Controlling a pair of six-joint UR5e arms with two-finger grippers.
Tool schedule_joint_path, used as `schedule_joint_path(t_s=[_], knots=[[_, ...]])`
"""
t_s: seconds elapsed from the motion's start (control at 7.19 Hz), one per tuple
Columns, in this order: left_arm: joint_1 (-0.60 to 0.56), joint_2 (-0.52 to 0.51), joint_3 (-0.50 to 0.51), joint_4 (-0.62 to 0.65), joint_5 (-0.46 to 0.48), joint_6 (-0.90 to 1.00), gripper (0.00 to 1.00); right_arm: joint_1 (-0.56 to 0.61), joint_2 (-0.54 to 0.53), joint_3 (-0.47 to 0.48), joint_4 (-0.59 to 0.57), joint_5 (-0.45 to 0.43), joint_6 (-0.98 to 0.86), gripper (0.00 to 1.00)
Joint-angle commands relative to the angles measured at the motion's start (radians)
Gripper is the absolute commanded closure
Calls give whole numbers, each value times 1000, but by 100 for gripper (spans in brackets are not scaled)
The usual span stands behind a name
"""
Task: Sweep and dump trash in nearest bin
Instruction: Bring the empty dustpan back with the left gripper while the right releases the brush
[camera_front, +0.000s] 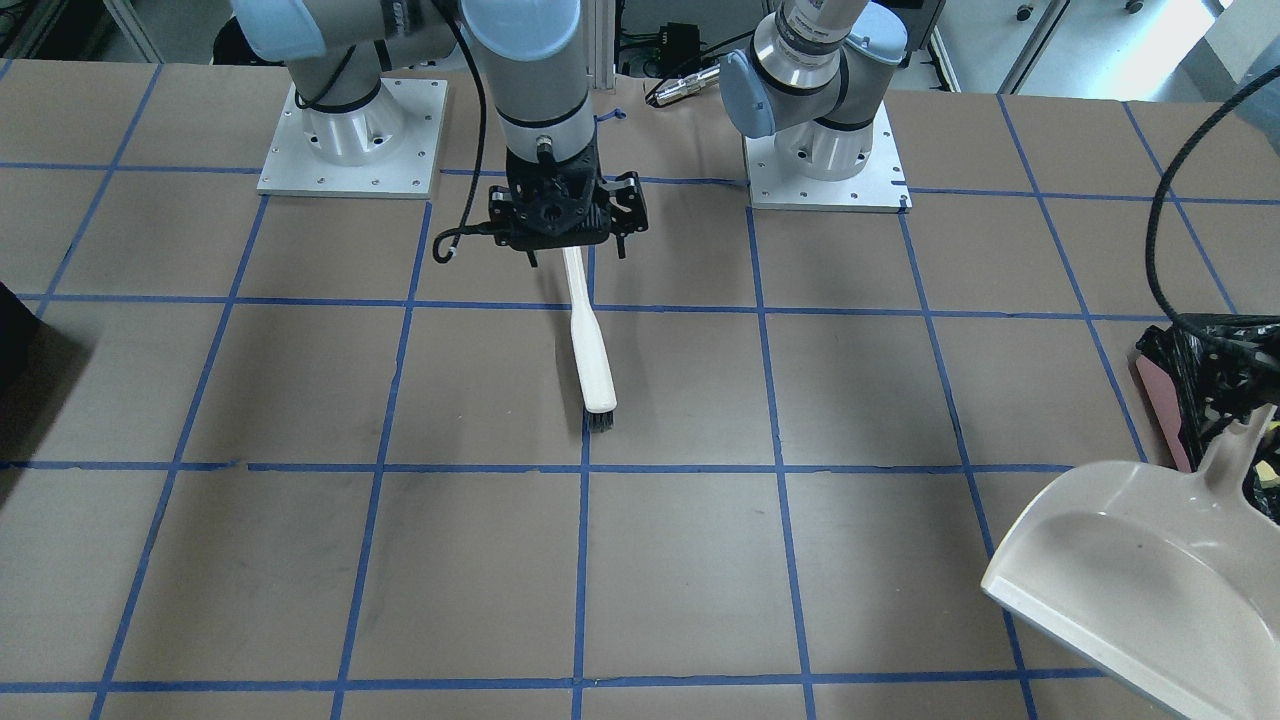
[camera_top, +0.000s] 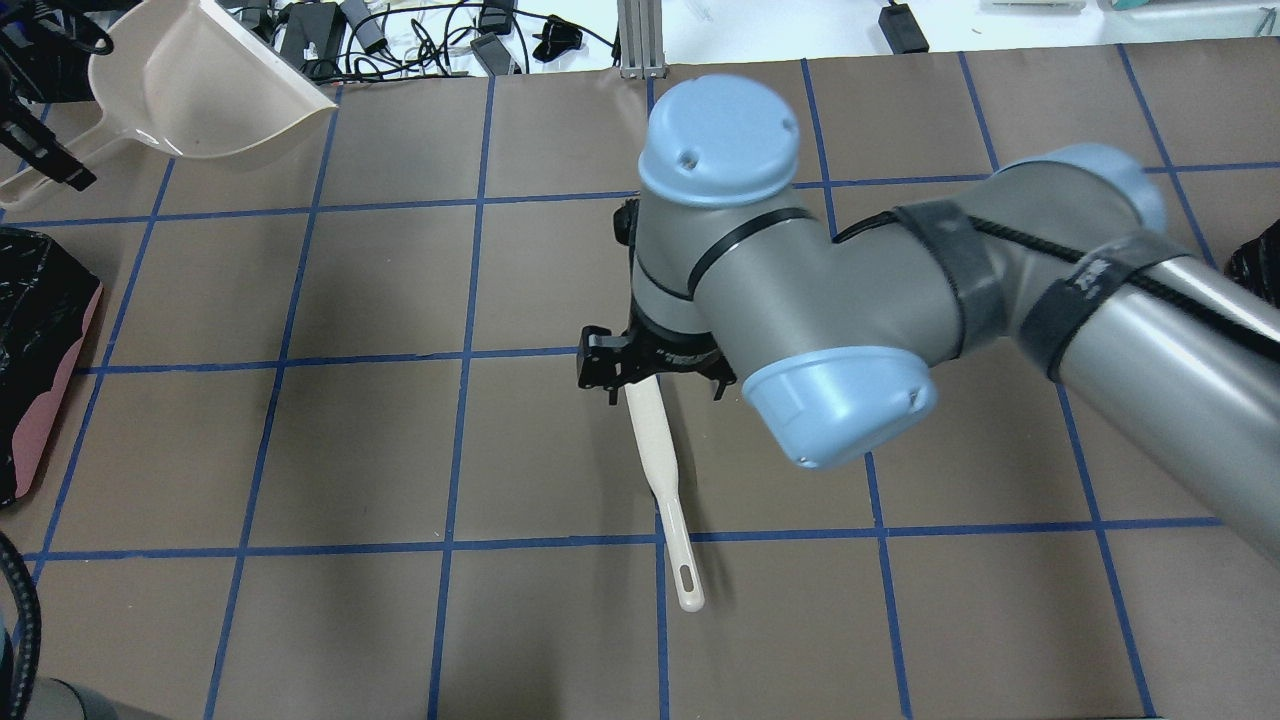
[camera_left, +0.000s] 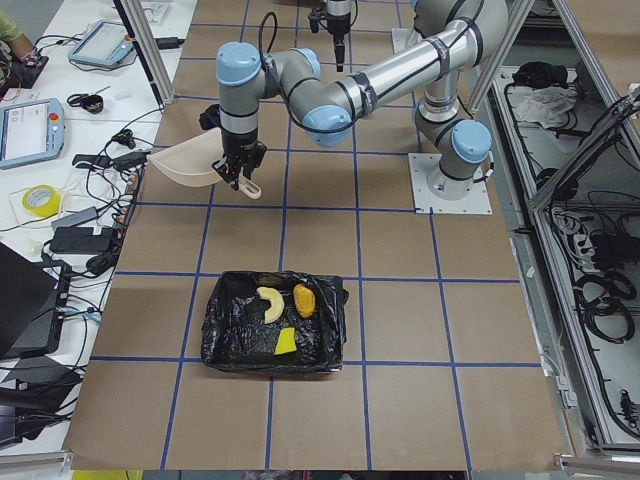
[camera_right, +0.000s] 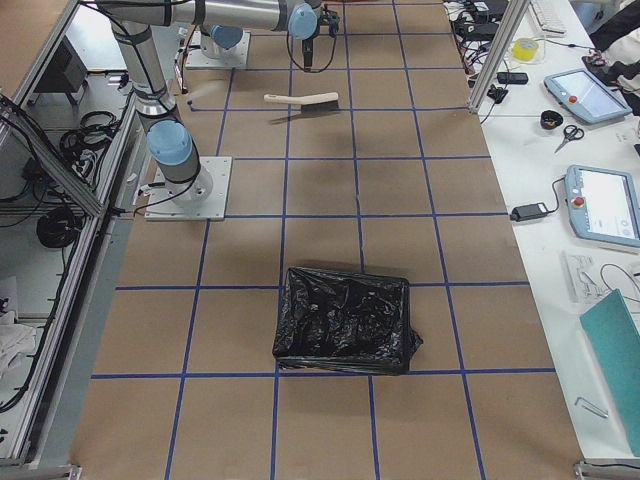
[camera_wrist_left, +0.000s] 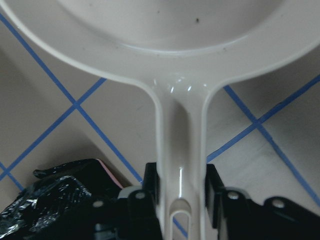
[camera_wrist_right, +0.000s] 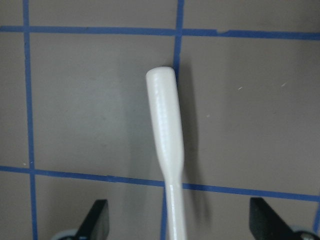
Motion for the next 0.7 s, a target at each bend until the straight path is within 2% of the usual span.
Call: schedule_joint_path(t_s=[0.0,0.14,0.42,0.56], knots=[[-114,5,-52,0,-9,-234,100,-111,-98,-128,225,-135,-168,0],[-194,-1,-60,0,-5,-382,100,-147,-115,-161,238,-189,-181,0],[-364,-22,-72,-11,-8,-664,100,-226,-113,-189,232,-177,-206,0],[-429,-33,-96,-11,-14,-799,100,-294,-109,-192,232,-153,-309,0]])
